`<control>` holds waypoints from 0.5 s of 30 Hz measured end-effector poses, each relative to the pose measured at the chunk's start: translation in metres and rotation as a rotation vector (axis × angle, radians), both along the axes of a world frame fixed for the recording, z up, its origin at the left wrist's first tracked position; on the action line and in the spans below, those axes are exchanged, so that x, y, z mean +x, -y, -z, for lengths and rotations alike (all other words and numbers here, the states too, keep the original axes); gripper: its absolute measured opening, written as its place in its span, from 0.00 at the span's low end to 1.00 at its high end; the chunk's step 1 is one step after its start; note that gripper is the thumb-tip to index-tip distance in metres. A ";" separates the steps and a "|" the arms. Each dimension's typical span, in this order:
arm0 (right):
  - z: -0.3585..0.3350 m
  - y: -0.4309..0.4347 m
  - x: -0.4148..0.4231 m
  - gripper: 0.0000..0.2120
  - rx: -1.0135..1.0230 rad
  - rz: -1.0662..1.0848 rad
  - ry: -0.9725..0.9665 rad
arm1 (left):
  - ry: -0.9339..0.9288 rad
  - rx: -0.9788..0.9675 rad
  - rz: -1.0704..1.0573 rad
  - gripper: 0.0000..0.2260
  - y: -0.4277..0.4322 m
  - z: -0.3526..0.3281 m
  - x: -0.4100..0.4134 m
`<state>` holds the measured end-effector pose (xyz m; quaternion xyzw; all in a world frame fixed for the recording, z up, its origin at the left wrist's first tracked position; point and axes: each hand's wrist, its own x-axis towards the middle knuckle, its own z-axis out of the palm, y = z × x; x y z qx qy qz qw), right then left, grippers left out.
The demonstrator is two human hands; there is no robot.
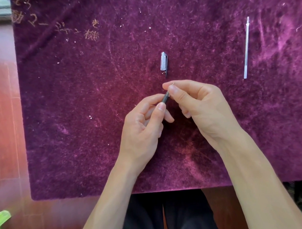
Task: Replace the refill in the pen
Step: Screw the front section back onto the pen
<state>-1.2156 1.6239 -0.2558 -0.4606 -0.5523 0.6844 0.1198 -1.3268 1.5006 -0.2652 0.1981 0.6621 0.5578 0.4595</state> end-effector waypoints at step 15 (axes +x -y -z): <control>0.001 0.011 -0.012 0.06 -0.051 0.203 0.070 | -0.273 -0.071 -0.047 0.11 0.003 0.007 0.015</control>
